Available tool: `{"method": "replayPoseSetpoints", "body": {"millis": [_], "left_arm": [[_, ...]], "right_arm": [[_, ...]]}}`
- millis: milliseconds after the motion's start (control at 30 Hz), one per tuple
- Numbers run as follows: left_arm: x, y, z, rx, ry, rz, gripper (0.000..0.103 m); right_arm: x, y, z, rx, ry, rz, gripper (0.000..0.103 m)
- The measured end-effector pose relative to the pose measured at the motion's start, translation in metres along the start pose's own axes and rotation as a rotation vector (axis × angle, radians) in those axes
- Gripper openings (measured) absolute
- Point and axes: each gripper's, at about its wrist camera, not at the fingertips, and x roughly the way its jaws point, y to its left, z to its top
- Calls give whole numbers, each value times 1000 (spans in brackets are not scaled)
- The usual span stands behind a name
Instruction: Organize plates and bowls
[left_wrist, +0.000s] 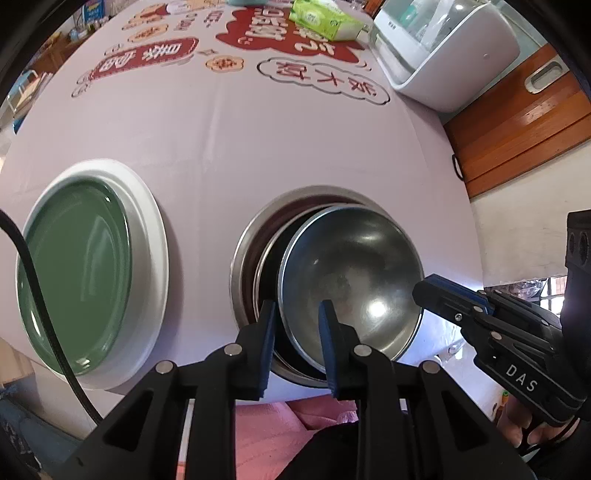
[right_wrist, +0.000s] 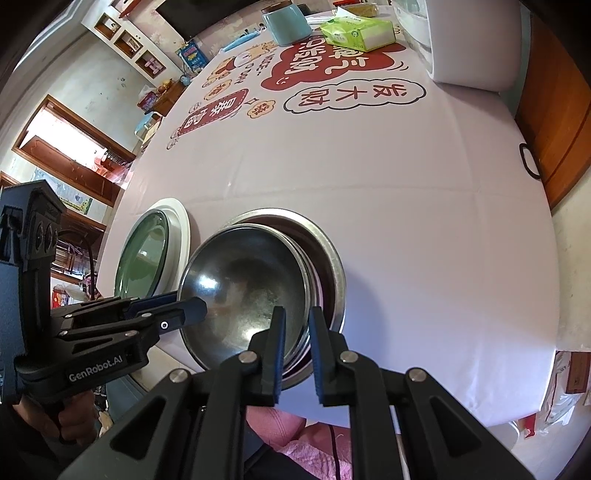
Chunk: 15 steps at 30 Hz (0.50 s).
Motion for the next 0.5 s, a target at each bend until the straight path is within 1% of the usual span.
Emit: {"method": "replayPoseSetpoints", "body": {"millis": [200,367,467,500], "left_arm": [[-14,0,0,7,-81,-10,22],[-27,0,0,12,-174,-9,22],[-33,3,-2,13,-218,12,25],[-34,5,-3,12,-231,22,28]], "right_arm": [[-5,-1,1,4,-27,17,13],[-9,-2,1,6,-55,22,13],[-13,-3,1,3,-92,20,13],[-15,-4,0,1,-109,18,13]]}}
